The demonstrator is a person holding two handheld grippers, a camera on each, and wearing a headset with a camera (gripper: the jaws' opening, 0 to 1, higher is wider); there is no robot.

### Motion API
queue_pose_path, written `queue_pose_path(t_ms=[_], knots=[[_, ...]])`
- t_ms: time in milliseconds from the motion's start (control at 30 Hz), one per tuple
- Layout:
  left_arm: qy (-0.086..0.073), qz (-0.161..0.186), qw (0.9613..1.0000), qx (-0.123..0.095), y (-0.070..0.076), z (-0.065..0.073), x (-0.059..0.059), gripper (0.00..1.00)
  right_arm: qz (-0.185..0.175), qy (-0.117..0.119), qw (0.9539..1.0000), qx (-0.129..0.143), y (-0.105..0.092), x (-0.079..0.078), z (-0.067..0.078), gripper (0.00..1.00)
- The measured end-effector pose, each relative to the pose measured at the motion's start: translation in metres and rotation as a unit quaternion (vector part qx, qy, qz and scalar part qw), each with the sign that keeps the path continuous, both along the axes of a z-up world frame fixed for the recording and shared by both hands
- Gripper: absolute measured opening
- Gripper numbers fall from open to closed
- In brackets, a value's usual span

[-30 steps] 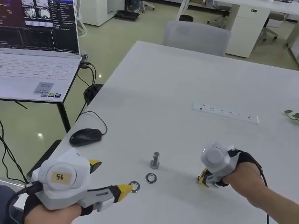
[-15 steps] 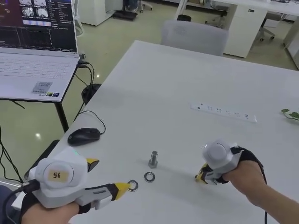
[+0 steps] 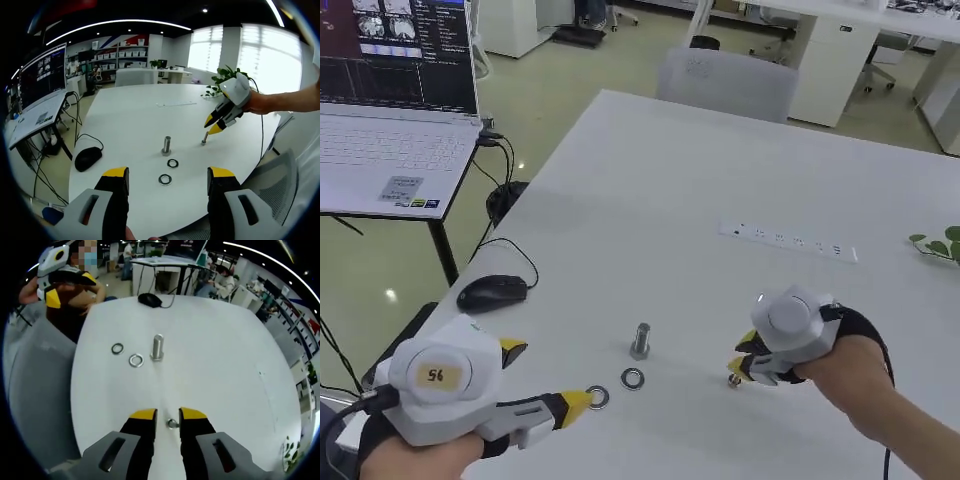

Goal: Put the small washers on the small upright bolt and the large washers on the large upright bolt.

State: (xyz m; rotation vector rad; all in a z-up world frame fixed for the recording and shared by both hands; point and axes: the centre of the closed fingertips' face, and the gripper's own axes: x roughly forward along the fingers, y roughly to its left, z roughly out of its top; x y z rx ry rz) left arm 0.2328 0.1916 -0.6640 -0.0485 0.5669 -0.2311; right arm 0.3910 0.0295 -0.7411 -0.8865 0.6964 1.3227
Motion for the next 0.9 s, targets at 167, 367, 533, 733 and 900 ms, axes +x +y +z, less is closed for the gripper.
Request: queue_pose_path(t_ms=[167, 367, 533, 733, 900], knots=[[0.0, 0.001, 1.0, 0.0, 0.001, 0.0, -0.001, 0.63, 0.024, 0.006, 0.9997, 0.006, 0.02, -0.015, -0.001, 0.2], [0.001, 0.004, 1.0, 0.0, 0.004, 0.0, -0.003, 0.63, 0.047, 0.022, 0.9986, 0.013, 0.048, -0.033, -0.007, 0.2], [0.0, 0.006, 1.0, 0.0, 0.006, 0.001, -0.003, 0.63, 0.059, 0.035, 0.9975, 0.016, 0.065, -0.044, -0.012, 0.21], [0.001, 0.003, 1.0, -0.001, 0.004, -0.001, -0.002, 0.63, 0.066, 0.053, 0.9963, 0.014, 0.084, -0.053, -0.027, 0.22], [0.004, -0.003, 1.0, 0.0, 0.001, -0.003, 0.001, 0.63, 0.068, 0.064, 0.9956, 0.006, 0.093, -0.054, -0.043, 0.24]])
